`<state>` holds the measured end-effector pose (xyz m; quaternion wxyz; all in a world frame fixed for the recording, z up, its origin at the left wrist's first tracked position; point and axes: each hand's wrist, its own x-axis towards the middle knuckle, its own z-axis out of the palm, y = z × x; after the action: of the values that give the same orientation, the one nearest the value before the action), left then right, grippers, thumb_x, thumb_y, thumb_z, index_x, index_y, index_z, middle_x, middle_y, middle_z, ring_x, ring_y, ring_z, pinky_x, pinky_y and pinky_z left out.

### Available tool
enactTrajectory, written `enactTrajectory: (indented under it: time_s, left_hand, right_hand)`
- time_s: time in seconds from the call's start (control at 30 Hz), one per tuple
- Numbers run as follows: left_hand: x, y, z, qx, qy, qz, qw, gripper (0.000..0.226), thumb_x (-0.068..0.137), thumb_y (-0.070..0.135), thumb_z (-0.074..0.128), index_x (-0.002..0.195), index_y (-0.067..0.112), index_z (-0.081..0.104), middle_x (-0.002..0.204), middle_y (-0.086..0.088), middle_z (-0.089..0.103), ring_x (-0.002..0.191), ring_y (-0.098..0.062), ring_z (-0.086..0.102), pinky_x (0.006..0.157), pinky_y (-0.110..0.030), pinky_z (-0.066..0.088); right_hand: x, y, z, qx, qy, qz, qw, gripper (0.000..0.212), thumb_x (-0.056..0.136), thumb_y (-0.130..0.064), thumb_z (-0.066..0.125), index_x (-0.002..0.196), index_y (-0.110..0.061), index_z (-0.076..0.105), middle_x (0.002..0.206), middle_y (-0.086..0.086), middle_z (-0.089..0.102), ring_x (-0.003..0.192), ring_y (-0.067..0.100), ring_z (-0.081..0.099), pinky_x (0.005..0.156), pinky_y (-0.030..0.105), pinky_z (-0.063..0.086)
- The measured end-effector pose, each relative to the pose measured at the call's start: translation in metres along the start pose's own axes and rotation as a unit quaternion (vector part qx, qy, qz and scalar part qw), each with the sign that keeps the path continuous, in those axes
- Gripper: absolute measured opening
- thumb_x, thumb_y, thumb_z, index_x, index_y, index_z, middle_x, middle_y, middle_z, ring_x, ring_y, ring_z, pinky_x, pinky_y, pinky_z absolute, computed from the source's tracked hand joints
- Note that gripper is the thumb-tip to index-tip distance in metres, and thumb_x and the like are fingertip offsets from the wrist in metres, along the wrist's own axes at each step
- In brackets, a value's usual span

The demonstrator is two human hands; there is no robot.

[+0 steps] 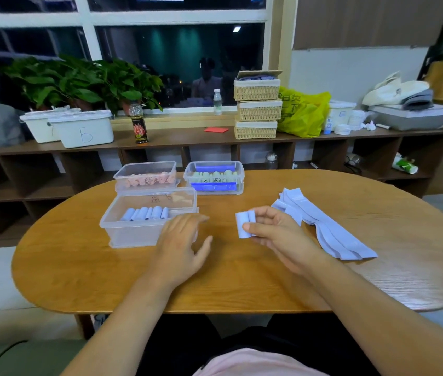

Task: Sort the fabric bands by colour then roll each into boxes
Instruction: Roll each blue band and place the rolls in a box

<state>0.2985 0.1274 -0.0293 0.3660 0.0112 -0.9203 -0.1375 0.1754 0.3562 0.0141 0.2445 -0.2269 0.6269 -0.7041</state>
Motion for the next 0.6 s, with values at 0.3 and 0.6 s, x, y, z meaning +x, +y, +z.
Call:
enactTrajectory:
  time_s: [0.3, 0.6]
  left_hand:
    - [-0.003, -0.063, -0.034, 0.073, 0.083, -0.108, 0.988, 0.026, 0.105, 0.036, 0.049, 0.117, 0.021, 0.067, 0.117, 0.005, 0.066, 0.114, -0.017, 0.056, 0.103, -0.046, 0.046]
    - [-0.003, -0.068, -0.030, 0.093, 0.135, -0.188, 0.968, 0.021, 0.105, 0.038, 0.045, 0.106, 0.028, 0.063, 0.108, 0.011, 0.063, 0.109, -0.016, 0.056, 0.116, -0.045, 0.029]
  right_hand:
    - [0.022, -0.044, 0.045, -0.065, -0.032, -0.035, 0.997, 0.037, 0.091, -0.007, 0.081, 0.124, -0.019, 0.069, 0.097, 0.002, 0.080, 0.087, 0.015, 0.073, 0.093, 0.039, 0.059]
    - [0.087, -0.082, 0.129, -0.187, -0.013, -0.034, 0.982, 0.032, 0.085, -0.012, 0.087, 0.111, -0.013, 0.068, 0.109, 0.009, 0.073, 0.089, 0.026, 0.079, 0.088, 0.043, 0.066]
